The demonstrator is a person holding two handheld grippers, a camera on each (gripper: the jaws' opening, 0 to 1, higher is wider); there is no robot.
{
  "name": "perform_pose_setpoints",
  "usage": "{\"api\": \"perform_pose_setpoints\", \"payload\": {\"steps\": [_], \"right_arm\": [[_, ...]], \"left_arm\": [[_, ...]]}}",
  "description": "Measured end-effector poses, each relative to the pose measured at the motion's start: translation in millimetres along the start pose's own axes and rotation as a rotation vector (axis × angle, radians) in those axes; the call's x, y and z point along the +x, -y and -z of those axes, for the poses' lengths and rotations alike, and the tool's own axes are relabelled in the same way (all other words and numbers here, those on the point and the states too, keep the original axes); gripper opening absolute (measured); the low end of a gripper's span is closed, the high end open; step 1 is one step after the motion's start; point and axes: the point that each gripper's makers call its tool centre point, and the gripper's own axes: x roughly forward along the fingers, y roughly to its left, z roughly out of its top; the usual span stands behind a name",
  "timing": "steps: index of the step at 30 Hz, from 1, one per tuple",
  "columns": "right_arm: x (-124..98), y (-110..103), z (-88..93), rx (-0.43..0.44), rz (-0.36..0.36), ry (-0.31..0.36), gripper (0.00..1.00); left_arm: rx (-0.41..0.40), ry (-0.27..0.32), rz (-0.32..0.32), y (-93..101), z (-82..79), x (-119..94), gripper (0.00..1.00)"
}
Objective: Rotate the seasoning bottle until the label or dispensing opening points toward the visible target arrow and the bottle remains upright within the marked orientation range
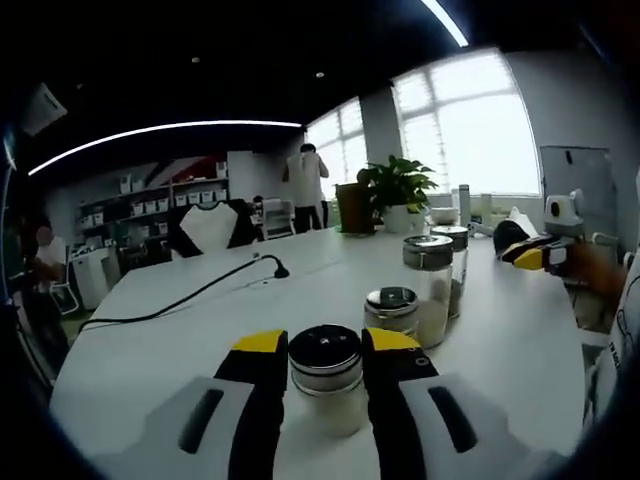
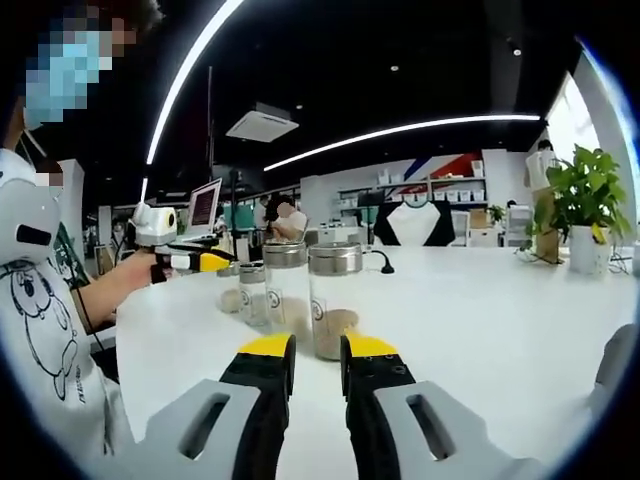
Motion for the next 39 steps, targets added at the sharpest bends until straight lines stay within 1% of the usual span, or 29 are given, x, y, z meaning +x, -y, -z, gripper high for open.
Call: {"api": "perform_pose_setpoints", "payload": {"steps": [4, 9, 15, 18, 21, 22, 23, 26, 27, 28, 29, 30, 31, 33, 34, 35, 37, 38, 39], "right_arm": [[3, -4, 1.2, -0.002, -0.012, -0.006, 0.16], [5, -7, 1.0, -0.011, -0.029, -0.014, 0.16], [8, -11, -1.7, -0.019, -0.044, -0.015, 0.15], [9, -12, -3.3, -0.028, -0.049, -0.017, 0.15], [10, -12, -3.6, -0.029, -0.049, -0.016, 0.15], [10, -12, -3.4, -0.030, -0.048, -0.017, 0.15], [9, -12, -3.2, -0.031, -0.046, -0.018, 0.15], [8, -10, -1.3, -0.030, -0.038, -0.022, 0.15], [8, -9, -0.9, -0.026, -0.036, -0.022, 0.15], [8, -9, -0.8, -0.024, -0.034, -0.021, 0.15], [9, -9, -0.9, -0.023, -0.033, -0.020, 0.15], [9, -9, -1.0, -0.022, -0.032, -0.019, 0.15], [9, -9, -1.1, -0.022, -0.032, -0.019, 0.15], [8, -10, -1.7, -0.025, -0.033, -0.017, 0.15], [8, -10, -1.9, -0.023, -0.033, -0.015, 0.15], [8, -11, -1.7, -0.021, -0.035, -0.014, 0.15], [8, -11, -0.4, -0.021, -0.036, -0.017, 0.15], [7, -11, 0.4, -0.021, -0.036, -0.019, 0.15], [7, -11, 0.7, -0.020, -0.035, -0.018, 0.15]], "left_arm": [[0.005, -0.006, 0.016, -0.5, 0.5, -1, 0.31], [0.012, -0.019, 0.061, -1.2, 0.2, -1, 0.31], [0.010, -0.019, 0.127, -1.1, 0.2, 0, 0.31], [0.022, -0.019, 0.143, -1.2, 0.0, 1, 0.31], [0.028, 0.000, 0.191, -0.8, -0.2, 2, 0.31], [0.014, 0.004, 0.205, -1.0, -0.3, 2, 0.31], [-0.018, 0.001, 0.223, -1.2, -0.1, 2, 0.31], [0.010, 0.002, 0.245, -1.4, -0.3, 3, 0.31], [0.029, 0.009, 0.271, 0.5, -0.7, 4, 0.31], [0.027, 0.015, 0.286, 0.7, -0.7, 4, 0.31], [0.014, 0.024, 0.306, 0.5, -1.0, 5, 0.31], [-0.029, 0.032, 0.332, 1.4, -1.5, 6, 0.31], [-0.010, 0.032, 0.325, -2.3, -0.7, 8, 0.31], [-0.001, 0.038, 0.341, -2.1, -1.0, 9, 0.31], [-0.003, 0.047, 0.374, -1.1, -1.1, 9, 0.31], [0.002, 0.051, 0.391, -0.1, -1.0, 9, 0.31], [0.042, 0.073, 0.458, 5.6, -1.9, 7, 0.31], [0.021, 0.080, 0.479, 6.5, -1.9, 6, 0.31], [0.016, 0.083, 0.483, 5.0, -1.2, 6, 0.31]]}}
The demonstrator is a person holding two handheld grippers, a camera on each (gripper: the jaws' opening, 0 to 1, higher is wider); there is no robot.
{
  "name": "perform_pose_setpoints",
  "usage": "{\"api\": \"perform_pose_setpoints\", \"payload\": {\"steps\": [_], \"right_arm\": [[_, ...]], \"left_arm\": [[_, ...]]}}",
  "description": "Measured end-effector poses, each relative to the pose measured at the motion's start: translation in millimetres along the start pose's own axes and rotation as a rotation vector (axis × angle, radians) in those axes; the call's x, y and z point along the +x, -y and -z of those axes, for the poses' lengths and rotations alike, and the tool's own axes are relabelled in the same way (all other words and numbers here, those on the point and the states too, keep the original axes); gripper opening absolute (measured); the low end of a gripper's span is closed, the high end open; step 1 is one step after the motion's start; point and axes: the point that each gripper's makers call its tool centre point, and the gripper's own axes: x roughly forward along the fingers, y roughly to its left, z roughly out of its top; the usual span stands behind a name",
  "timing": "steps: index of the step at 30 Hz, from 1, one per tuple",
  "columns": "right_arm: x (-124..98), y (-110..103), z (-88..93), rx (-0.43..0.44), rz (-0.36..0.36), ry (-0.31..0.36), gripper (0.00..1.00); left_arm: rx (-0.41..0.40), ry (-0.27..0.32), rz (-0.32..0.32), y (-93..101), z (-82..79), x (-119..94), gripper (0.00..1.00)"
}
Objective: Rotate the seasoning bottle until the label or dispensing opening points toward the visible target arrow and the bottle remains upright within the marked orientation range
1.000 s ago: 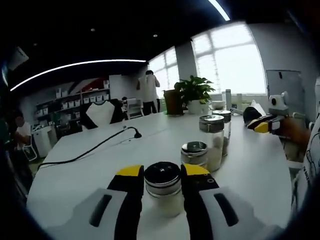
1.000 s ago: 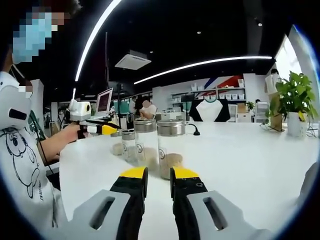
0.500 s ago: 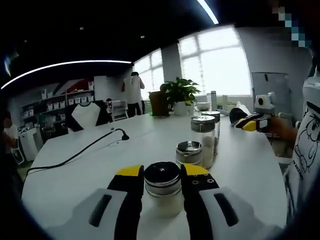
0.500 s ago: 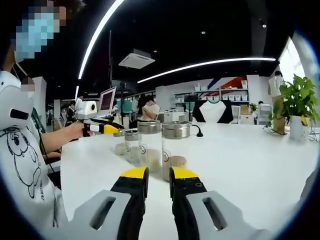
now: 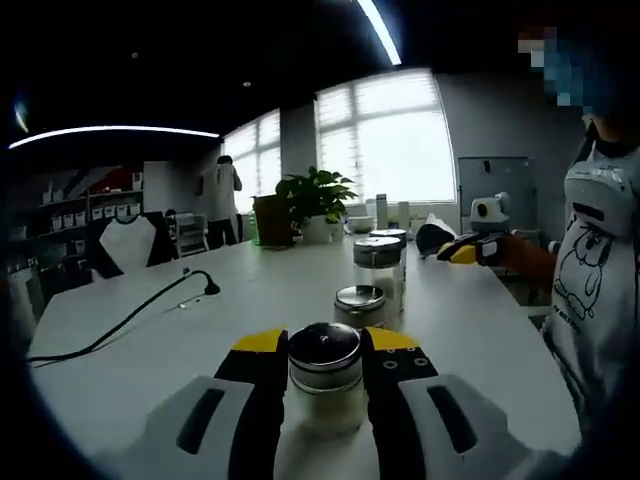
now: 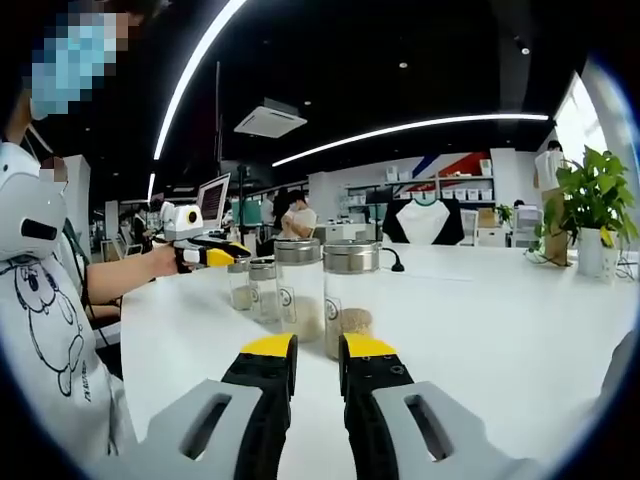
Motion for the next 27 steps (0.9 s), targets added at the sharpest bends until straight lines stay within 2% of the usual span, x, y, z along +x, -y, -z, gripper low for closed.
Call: {"api": "perform_pose_setpoints", "payload": {"steps": [8, 9, 10, 11, 13, 14, 15, 16, 18, 19, 20, 21, 22, 24, 27], "right_arm": [[-1, 0, 1.5, 0.005, 0.001, 0.004, 0.15], [-1, 0, 1.6, 0.006, 0.002, 0.004, 0.15], [-1, 1, 1.6, 0.007, 0.005, 0.005, 0.15], [-1, 1, 1.4, 0.008, 0.007, 0.006, 0.15], [-2, 1, 0.5, 0.012, 0.007, 0.013, 0.15], [-2, 1, 0.5, 0.012, 0.008, 0.013, 0.15], [-2, 2, 0.7, 0.011, 0.011, 0.014, 0.15], [-2, 2, 1.1, 0.012, 0.011, 0.015, 0.15], [-2, 1, 2.6, 0.018, 0.011, 0.016, 0.15], [-2, 1, 3.6, 0.021, 0.012, 0.016, 0.15], [-1, 1, 4.2, 0.023, 0.012, 0.015, 0.15], [-1, 1, 4.8, 0.025, 0.011, 0.013, 0.15], [-1, 1, 4.8, 0.025, 0.009, 0.012, 0.15], [0, -1, 3.1, 0.022, 0.005, 0.012, 0.15], [0, -3, -1.0, 0.017, -0.001, 0.021, 0.15]], "left_arm": [[0.003, 0.008, 0.037, 2.4, 0.6, 3, 0.32], [0.012, -0.024, 0.027, 1.9, 5.8, 3, 0.33], [0.037, -0.060, 0.002, 0.2, 11.7, 4, 0.36], [0.035, -0.054, -0.004, 1.1, 11.0, 5, 0.43], [-0.040, -0.007, -0.033, -0.2, 3.2, 4, 0.53], [-0.082, 0.027, -0.060, -3.5, -4.2, 1, 0.55], [-0.099, 0.054, -0.086, -6.3, -9.2, -1, 0.54], [-0.107, 0.048, -0.130, -9.8, -9.4, -4, 0.53], [-0.107, 0.075, -0.159, -7.1, -15.1, -5, 0.53], [-0.103, 0.059, -0.170, -3.7, -13.9, -5, 0.53], [-0.081, 0.071, -0.184, 0.1, -17.2, -4, 0.54], [-0.085, 0.076, -0.211, 0.5, -19.1, -3, 0.53], [-0.089, 0.062, -0.265, -2.7, -18.3, -5, 0.53], [-0.109, 0.079, -0.331, -5.9, -21.0, -7, 0.52], [-0.099, 0.075, -0.394, -7.9, -21.7, -11, 0.51]]}}
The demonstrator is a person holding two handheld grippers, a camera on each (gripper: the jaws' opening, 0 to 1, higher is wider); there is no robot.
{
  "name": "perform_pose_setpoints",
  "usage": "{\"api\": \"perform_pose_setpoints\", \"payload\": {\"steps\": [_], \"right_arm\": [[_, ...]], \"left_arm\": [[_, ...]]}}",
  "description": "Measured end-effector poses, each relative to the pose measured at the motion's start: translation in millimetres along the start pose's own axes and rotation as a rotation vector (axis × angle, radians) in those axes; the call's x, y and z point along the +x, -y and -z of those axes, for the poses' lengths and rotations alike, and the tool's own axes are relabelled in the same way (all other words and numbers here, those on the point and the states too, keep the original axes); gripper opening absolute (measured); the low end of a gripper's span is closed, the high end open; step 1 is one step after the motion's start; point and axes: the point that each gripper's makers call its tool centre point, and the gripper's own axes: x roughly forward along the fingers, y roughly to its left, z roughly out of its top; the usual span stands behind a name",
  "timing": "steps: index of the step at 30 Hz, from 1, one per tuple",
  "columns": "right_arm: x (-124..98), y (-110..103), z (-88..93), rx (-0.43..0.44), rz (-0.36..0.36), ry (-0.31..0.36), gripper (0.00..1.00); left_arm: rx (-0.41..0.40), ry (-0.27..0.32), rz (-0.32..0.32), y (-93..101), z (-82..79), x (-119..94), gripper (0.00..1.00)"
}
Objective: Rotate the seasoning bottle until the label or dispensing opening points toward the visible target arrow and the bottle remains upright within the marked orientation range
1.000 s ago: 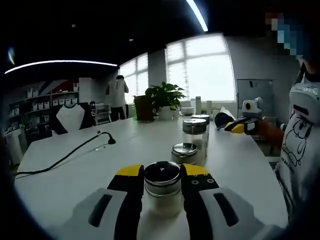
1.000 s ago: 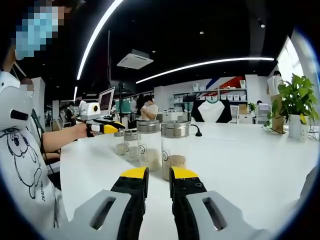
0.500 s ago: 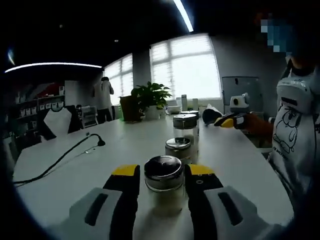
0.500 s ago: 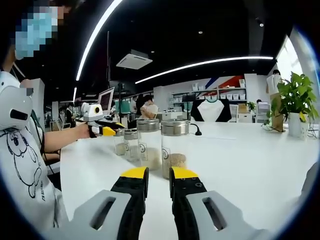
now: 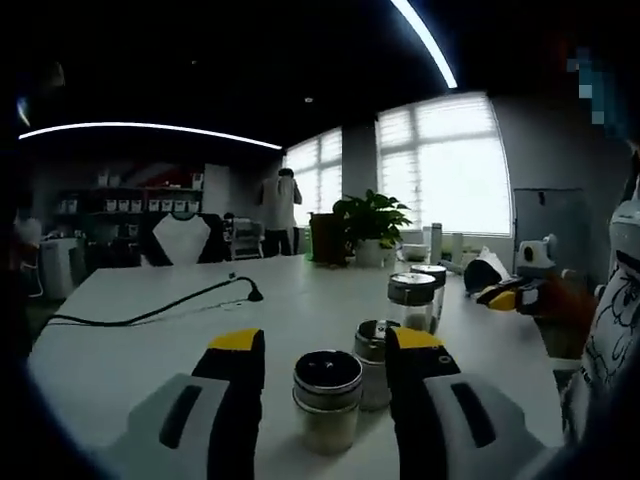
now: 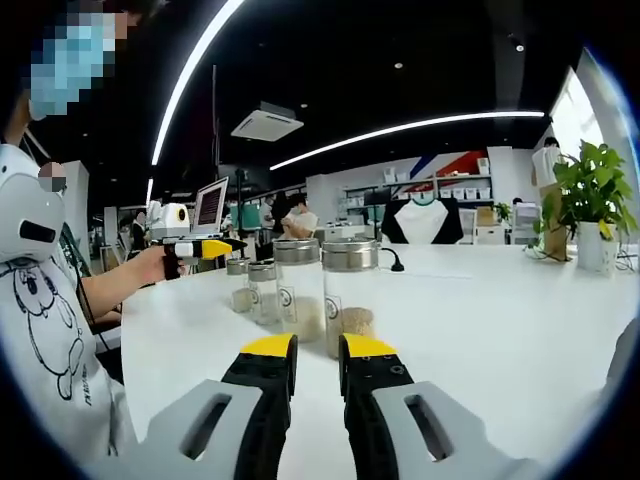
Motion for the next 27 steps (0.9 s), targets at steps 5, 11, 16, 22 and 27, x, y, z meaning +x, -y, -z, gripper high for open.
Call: {"api": "perform_pose_setpoints", "payload": {"steps": [5, 11, 16, 22, 27], "right_arm": [[1, 0, 2.0, 0.000, -0.001, -0.004, 0.15], [2, 0, 2.8, 0.007, -0.003, -0.006, 0.15], [3, -1, 1.2, 0.005, -0.008, -0.006, 0.15], [4, 0, 0.7, 0.002, -0.008, -0.008, 0.14], [5, 1, 4.6, 0.004, -0.001, -0.019, 0.14]], "left_arm": [[0.018, -0.016, -0.054, -0.3, 5.1, -5, 0.50], [0.031, -0.016, -0.090, -2.0, 10.2, -6, 0.43], [0.030, -0.022, -0.085, 0.5, 15.6, -1, 0.44], [0.053, -0.049, -0.067, 2.7, 20.6, 0, 0.31], [0.008, -0.051, -0.047, 2.8, 23.7, 1, 0.31]]}}
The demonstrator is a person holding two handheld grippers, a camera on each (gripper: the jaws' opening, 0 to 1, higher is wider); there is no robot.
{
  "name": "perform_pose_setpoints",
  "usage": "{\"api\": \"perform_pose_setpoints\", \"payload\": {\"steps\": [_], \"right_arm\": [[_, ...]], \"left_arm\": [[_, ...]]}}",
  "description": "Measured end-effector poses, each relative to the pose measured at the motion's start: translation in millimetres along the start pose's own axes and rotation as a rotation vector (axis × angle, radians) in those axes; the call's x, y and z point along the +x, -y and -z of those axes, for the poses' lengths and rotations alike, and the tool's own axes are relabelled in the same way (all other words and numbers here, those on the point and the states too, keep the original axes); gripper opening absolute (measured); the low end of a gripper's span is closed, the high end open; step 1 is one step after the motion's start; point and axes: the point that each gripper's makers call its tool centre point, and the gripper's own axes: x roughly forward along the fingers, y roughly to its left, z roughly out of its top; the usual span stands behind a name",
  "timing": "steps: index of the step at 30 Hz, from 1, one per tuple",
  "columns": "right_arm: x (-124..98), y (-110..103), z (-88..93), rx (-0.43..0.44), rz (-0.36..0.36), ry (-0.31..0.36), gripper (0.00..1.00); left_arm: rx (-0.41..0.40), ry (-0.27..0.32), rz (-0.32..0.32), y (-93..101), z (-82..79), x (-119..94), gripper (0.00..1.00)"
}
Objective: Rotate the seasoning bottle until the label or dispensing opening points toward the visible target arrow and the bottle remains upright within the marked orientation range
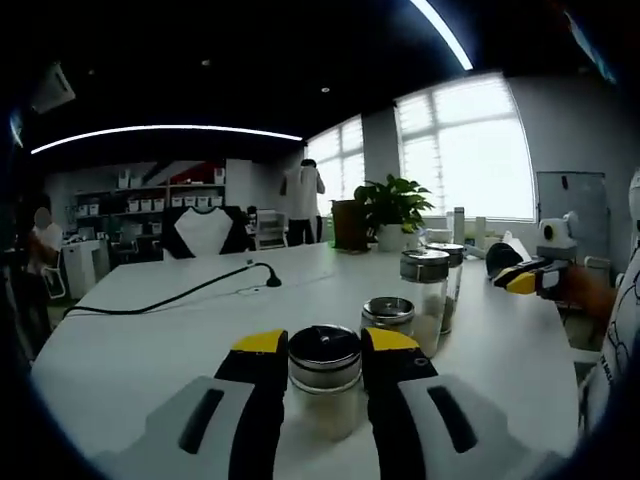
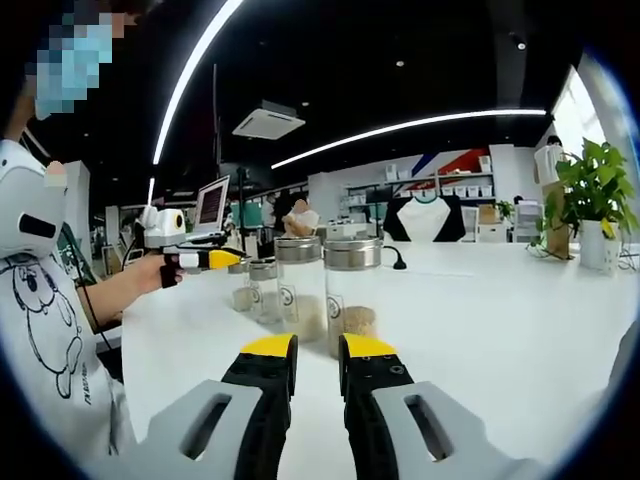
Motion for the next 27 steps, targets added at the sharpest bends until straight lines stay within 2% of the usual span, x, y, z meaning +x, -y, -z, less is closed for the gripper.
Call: {"api": "perform_pose_setpoints", "payload": {"steps": [6, 11, 15, 16, 17, 19, 23, 27], "right_arm": [[-0.4, -1.9, -0.6, 0.005, -0.004, 0.011, 0.14], [-3.4, -0.2, -0.5, 0.007, 0.001, 0.013, 0.14], [-4.8, 0.4, -1.4, 0.009, 0.005, 0.021, 0.14], [-4.8, 0.2, -0.9, 0.009, 0.004, 0.021, 0.14], [-4.8, 0.0, -0.5, 0.010, 0.004, 0.021, 0.14], [-4.4, -0.4, 0.6, 0.011, 0.002, 0.017, 0.14], [-4.0, -0.5, -0.3, 0.012, 0.001, 0.020, 0.14], [-3.6, -0.8, -1.3, 0.008, 0.001, 0.022, 0.14]], "left_arm": [[0.009, -0.018, 0.019, 1.9, 1.2, 0.2, 0.30], [0.012, -0.032, 0.075, 2.3, 1.5, 0.5, 0.30], [0.004, -0.034, 0.170, 5.7, 1.6, 1.2, 0.30], [0.006, -0.034, 0.220, 8.7, 1.4, 1.2, 0.30], [0.008, -0.035, 0.221, 6.2, 1.6, 1.2, 0.30], [0.038, -0.038, 0.262, 6.7, 1.3, 1.2, 0.30], [0.020, -0.045, 0.335, 7.6, 0.7, 2.2, 0.30], [0.021, -0.054, 0.373, 7.1, 0.6, 3.7, 0.30]]}}
